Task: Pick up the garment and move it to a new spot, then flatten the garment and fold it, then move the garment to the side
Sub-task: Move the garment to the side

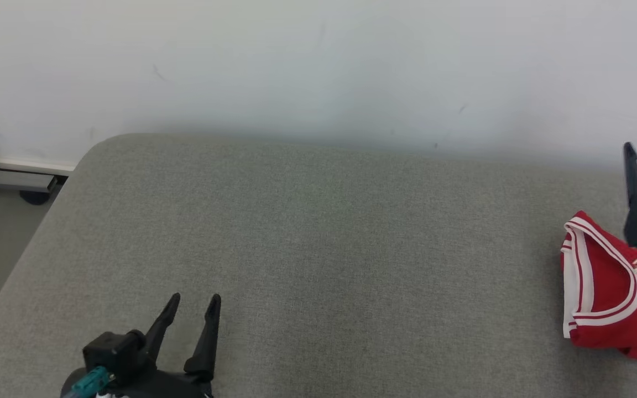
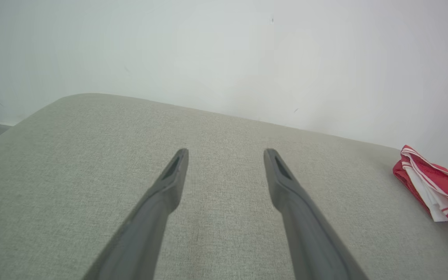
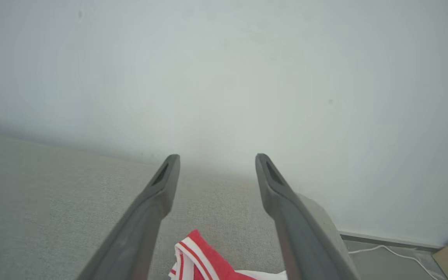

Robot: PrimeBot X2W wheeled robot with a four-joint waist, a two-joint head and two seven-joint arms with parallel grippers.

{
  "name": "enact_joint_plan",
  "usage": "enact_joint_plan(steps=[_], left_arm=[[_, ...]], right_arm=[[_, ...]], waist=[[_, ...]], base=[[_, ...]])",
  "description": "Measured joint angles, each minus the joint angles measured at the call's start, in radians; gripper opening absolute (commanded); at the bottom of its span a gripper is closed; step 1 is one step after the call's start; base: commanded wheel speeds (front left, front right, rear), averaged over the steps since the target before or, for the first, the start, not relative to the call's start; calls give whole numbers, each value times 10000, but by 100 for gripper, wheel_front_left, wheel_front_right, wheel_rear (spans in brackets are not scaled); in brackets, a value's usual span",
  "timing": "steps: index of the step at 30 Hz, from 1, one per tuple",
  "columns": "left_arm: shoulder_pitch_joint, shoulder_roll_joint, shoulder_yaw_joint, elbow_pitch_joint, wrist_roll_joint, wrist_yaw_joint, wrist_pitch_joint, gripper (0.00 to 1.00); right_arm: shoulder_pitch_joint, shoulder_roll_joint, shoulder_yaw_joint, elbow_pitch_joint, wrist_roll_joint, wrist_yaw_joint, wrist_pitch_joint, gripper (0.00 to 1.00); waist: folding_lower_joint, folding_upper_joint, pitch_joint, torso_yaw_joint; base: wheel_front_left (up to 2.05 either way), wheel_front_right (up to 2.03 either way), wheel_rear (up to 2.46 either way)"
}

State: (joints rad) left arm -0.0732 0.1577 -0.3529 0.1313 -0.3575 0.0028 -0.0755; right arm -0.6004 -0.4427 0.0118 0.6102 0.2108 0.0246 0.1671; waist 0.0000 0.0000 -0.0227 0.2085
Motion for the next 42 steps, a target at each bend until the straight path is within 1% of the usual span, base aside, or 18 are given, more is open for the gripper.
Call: enact_joint_plan(steps=[1, 2, 5, 7, 10, 11, 12, 19, 23, 26, 27, 28, 29, 32, 34, 39, 42], left_arm=[[-1, -6, 107, -8, -69, 15, -65, 100], [5, 8, 182, -31, -150, 73, -151, 100], [45, -12, 518, -50, -272, 336, -328, 100], [103, -17, 715, -63, -497, 339, -410, 100], [202, 13, 798, -73, -479, 451, -476, 100], [287, 35, 784, -84, -523, 334, -489, 100], [348, 10, 807, -71, -527, 445, -502, 100], [500, -65, 1022, -10, -936, 422, -591, 100], [677, -27, 1156, -31, -951, 428, -663, 100], [794, -8, 1160, -29, -953, 453, -663, 100], [844, 2, 1164, -31, -955, 454, -663, 100], [880, 2, 1162, -17, -957, 454, -663, 100], [892, -2, 1174, 2, -982, 460, -662, 100], [897, -2, 1197, 63, -1024, 504, -660, 100], [902, -4, 1193, 96, -1028, 504, -658, 100], [904, -27, 1139, 203, -1076, 499, -594, 100], [904, -38, 1131, 270, -1097, 497, -479, 100]], right_arm=[[126, 180, 35, -100, 65, 119, -203, 100], [293, 366, 42, -221, 155, 121, -370, 100], [884, 865, 222, -577, 288, 341, -819, 100], [1186, 1126, 368, -790, 357, 474, -1099, 100], [1486, 1417, 522, -1103, 575, 629, -1411, 100], [1635, 1532, 560, -1221, 673, 637, -1446, 100], [1812, 1684, 594, -1325, 755, 637, -1561, 100], [3304, 2403, 531, -2176, 1143, 625, -2132, 100], [4156, 2851, 539, -2656, 1260, 449, -2401, 100], [4715, 3043, 552, -2976, 1260, 215, -2569, 100], [4860, 3091, 554, -3016, 1254, 104, -2606, 100], [5004, 3116, 546, -3083, 1246, 65, -2654, 100], [5273, 3162, 508, -3235, 1244, -90, -2731, 100], [5533, 3200, 372, -3317, 1246, -259, -2784, 100], [5664, 3200, 242, -3396, 1258, -343, -2830, 100], [5799, 3185, 165, -3568, 1308, -433, -2918, 100], [5957, 3183, 184, -3599, 1308, -435, -2920, 100]], waist=[[0, 0, -52, -29], [-1, 0, -105, -65], [-1, 0, -255, -213], [-1, 0, -356, -338], [-1, -1, -507, -551], [-1, 0, -557, -623], [-2, 0, -611, -696], [-2, 0, -1040, -1076], [-2, 0, -1216, -1266], [-2, -1, -1290, -1406], [-2, -1, -1306, -1452], [-2, -1, -1319, -1495], [-2, -1, -1340, -1572], [-2, -1, -1354, -1678], [-1, 0, -1353, -1739], [-1, -1, -1316, -1852], [-1, 0, -1289, -1872]], base=[[0, 0, 0], [0, 0, 0], [0, 0, 0], [0, 0, 0], [0, 0, 0], [0, 0, 0], [0, 0, 0], [0, 0, 0], [0, 0, 0], [0, 0, 0], [0, 0, 0], [0, 0, 0], [0, 0, 0], [0, 0, 0], [0, 0, 0], [0, 0, 0], [0, 0, 0]])
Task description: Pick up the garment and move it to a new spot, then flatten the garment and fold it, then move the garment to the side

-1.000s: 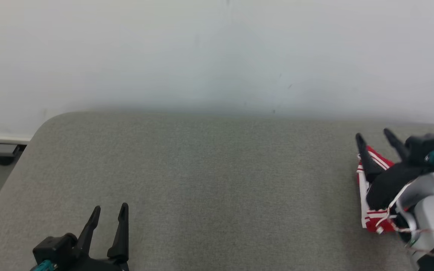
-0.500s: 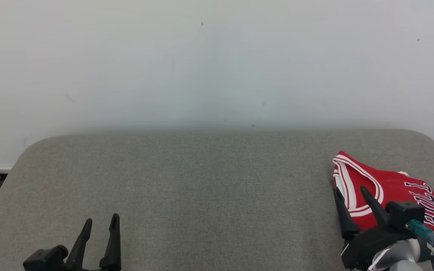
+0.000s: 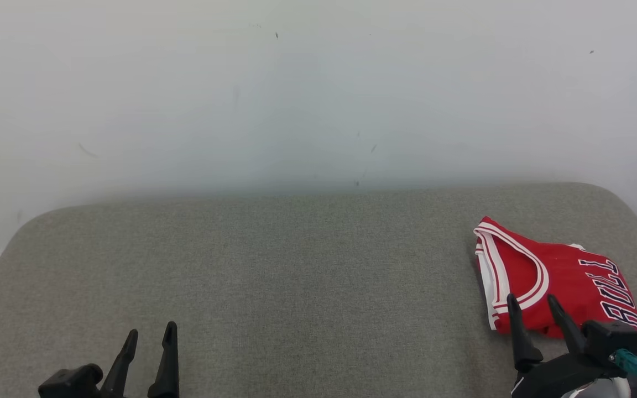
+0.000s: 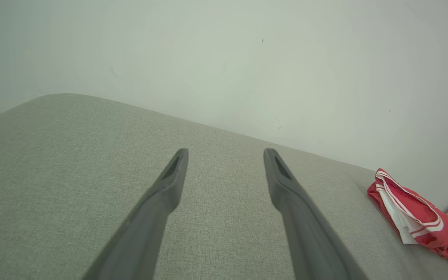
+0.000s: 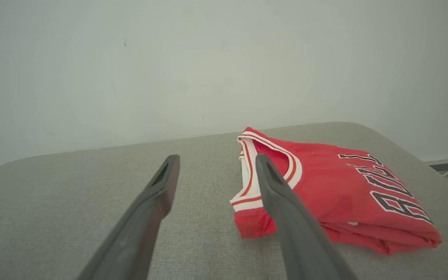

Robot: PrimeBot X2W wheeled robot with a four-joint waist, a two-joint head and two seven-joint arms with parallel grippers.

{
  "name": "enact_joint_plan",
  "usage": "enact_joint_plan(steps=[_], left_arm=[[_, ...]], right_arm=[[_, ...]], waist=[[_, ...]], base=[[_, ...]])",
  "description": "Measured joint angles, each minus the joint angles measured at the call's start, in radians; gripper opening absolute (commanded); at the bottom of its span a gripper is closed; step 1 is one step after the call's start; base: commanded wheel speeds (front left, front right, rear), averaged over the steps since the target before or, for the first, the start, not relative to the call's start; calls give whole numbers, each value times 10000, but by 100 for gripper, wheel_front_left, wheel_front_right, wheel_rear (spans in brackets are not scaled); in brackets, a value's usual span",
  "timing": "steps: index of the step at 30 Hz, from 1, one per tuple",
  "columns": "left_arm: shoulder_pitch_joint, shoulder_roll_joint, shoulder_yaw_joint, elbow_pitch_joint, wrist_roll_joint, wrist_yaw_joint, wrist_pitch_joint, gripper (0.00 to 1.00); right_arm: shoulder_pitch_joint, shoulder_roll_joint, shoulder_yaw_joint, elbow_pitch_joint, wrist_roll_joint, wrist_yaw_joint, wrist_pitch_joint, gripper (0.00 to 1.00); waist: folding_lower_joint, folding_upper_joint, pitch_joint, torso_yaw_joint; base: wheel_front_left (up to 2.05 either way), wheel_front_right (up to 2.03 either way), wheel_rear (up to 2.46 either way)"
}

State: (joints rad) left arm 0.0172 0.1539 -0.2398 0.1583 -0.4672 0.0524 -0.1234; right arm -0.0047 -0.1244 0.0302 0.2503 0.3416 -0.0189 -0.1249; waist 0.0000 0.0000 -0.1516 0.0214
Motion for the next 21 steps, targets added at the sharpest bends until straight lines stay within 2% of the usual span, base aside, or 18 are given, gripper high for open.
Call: enact_joint_plan(steps=[12, 13, 21], left_arm=[[-3, -33, -88, 190, -82, -10, 188, 100], [5, -42, -94, 247, -77, -8, 184, 0], [521, -257, -105, 844, -100, -2, 251, 0]], right_arm=[[208, 42, 67, -265, -2, -163, 6, 100], [216, 59, 73, -207, 0, -163, 13, 0], [797, 263, 113, 422, 63, -161, 107, 0]], waist=[[0, 0, 119, 31], [0, -1, 123, 35], [0, 0, 132, 34]], base=[[0, 0, 0], [0, 0, 0], [0, 0, 0]])
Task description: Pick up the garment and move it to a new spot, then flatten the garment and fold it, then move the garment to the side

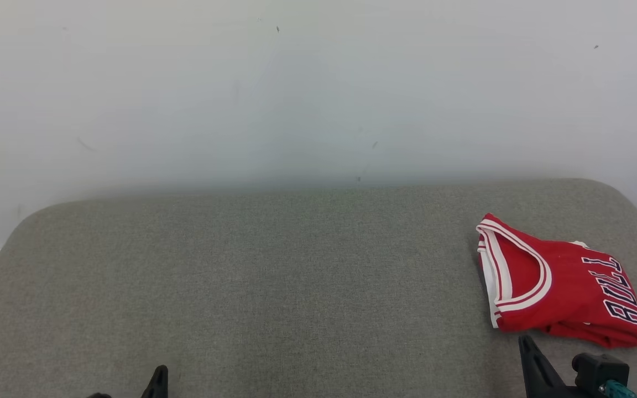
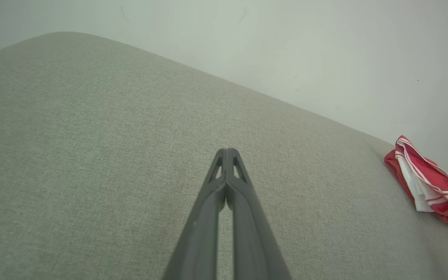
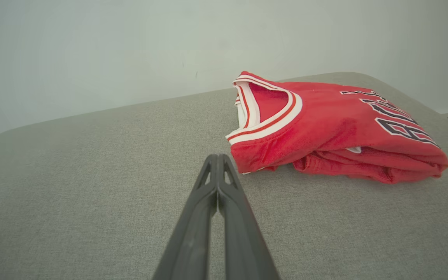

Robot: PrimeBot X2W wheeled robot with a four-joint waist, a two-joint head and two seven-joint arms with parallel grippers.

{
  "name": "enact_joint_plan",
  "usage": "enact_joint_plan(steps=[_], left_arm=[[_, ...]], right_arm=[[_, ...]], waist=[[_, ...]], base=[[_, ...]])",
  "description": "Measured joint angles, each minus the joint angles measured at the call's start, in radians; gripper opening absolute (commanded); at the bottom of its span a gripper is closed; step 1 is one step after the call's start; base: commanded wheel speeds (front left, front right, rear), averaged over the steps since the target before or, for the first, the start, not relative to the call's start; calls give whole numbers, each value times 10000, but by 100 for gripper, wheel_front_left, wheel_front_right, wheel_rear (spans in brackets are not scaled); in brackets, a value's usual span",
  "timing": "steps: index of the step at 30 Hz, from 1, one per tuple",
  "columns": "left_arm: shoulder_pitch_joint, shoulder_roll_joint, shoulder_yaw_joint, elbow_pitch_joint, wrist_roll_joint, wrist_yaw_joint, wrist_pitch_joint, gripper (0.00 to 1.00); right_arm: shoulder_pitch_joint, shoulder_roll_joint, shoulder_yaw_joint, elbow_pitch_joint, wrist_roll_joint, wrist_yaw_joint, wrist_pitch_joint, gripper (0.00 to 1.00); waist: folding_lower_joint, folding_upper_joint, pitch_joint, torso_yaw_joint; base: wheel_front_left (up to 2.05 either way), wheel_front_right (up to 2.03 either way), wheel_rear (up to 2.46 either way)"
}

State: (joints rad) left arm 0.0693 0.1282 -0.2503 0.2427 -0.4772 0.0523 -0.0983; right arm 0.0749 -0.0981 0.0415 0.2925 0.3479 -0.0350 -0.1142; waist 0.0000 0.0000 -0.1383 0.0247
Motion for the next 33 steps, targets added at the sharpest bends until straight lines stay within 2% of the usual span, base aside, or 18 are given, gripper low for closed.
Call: enact_joint_plan(steps=[33], left_arm=[[-389, -311, 1246, 238, -4040, -610, 815, 0]], right_arm=[[-491, 176, -679, 171, 4514, 529, 884, 0]], waist=[[0, 0, 512, -94]], base=[[0, 0, 0]])
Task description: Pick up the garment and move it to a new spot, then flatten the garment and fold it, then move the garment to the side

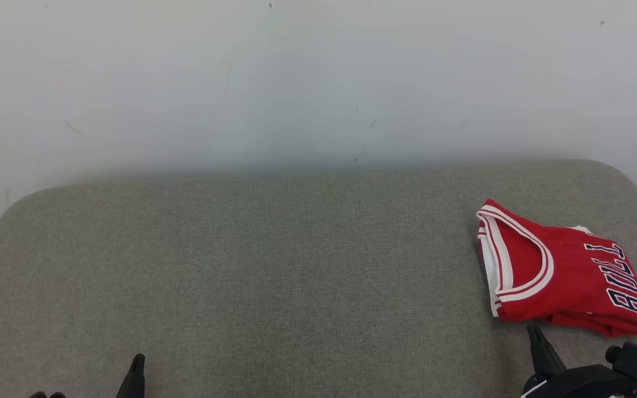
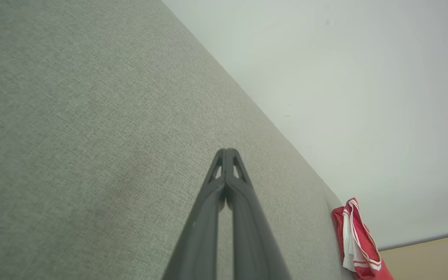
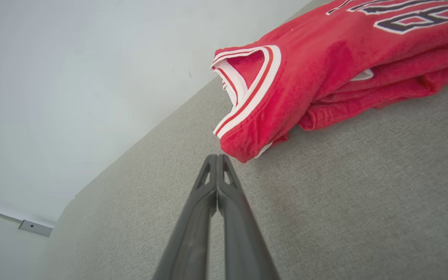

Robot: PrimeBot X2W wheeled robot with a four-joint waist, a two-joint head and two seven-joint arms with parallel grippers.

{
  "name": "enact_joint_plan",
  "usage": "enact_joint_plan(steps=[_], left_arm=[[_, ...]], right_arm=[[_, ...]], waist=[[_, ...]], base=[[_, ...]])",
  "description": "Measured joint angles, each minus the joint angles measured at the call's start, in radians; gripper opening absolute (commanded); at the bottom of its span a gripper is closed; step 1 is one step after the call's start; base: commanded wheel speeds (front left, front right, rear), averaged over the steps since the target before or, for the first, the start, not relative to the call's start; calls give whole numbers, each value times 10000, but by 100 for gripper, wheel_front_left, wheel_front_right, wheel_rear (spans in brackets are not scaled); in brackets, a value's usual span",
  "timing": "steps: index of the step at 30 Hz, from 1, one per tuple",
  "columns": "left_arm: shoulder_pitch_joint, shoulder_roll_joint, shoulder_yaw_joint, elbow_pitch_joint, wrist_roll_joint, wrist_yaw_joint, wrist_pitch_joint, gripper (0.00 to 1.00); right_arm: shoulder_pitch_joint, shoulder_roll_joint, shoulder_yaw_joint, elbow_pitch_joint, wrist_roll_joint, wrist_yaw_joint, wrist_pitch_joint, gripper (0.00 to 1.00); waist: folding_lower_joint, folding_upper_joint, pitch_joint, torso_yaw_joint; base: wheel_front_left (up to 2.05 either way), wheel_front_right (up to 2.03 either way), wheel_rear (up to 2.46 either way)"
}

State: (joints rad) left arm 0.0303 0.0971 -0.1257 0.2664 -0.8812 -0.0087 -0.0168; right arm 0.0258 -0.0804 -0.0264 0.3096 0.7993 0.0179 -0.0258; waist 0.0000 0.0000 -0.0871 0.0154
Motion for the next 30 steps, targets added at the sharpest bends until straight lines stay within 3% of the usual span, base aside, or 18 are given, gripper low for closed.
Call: enact_joint_plan(steps=[30], left_arm=[[-563, -284, 1114, 130, -3532, -545, 662, 0]], right_arm=[[-593, 171, -535, -58, 3969, 529, 706, 0]], waist=[[0, 0, 446, -77]], base=[[0, 0, 0]])
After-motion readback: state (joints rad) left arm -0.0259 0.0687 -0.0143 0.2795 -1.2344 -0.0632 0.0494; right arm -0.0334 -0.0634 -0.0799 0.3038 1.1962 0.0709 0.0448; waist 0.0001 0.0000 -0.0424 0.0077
